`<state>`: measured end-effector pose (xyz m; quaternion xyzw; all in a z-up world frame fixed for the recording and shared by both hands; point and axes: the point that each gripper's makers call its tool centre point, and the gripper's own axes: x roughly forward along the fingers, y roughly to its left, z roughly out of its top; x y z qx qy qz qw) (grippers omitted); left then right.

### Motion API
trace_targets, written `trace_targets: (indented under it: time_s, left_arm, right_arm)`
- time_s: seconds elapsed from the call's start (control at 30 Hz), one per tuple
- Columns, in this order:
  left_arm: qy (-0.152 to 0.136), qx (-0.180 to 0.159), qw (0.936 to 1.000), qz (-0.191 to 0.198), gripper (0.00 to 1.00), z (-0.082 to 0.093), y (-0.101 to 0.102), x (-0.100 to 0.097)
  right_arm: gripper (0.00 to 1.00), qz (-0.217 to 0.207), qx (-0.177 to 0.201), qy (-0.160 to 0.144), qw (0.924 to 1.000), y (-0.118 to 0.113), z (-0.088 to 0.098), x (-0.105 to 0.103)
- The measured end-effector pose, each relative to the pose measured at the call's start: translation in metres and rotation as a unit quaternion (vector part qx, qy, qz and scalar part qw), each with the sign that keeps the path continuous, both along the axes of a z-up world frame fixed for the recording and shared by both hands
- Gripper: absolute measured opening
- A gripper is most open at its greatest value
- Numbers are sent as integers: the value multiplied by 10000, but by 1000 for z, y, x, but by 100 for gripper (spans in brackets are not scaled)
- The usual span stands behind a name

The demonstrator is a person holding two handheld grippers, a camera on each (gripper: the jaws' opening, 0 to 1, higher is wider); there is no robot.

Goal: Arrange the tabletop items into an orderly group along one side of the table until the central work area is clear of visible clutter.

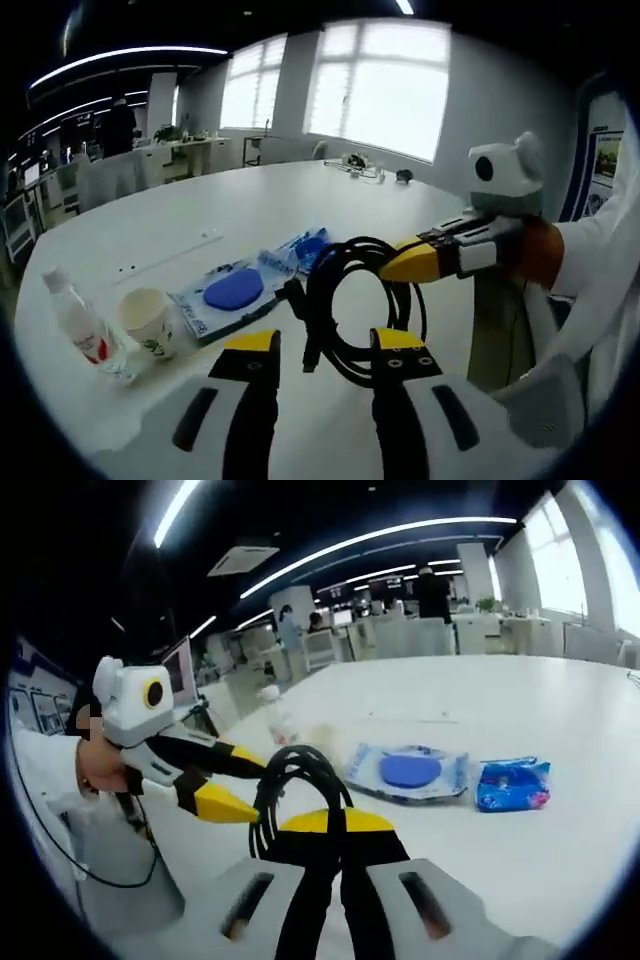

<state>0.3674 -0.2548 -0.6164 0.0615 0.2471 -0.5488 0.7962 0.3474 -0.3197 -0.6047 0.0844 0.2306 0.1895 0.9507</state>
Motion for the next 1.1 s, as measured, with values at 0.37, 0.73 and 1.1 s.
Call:
trace_targets:
  time_s: [0.37, 0.73, 1.1]
  left_arm:
    - [-11, -8, 9999, -166, 15, -7, -50, -10]
    - [-31, 75, 9991, -406, 14, -15, -108, -17]
    - [110, 271, 9975, -650, 14, -26, -163, -14]
  right_arm:
    - [0, -151, -23, 14, 9999, -45, -1, -11]
    - [0, -358, -64, 73, 9993, -101, -7, -19]
    - [0, -709, 147, 319, 9969, -156, -22, -18]
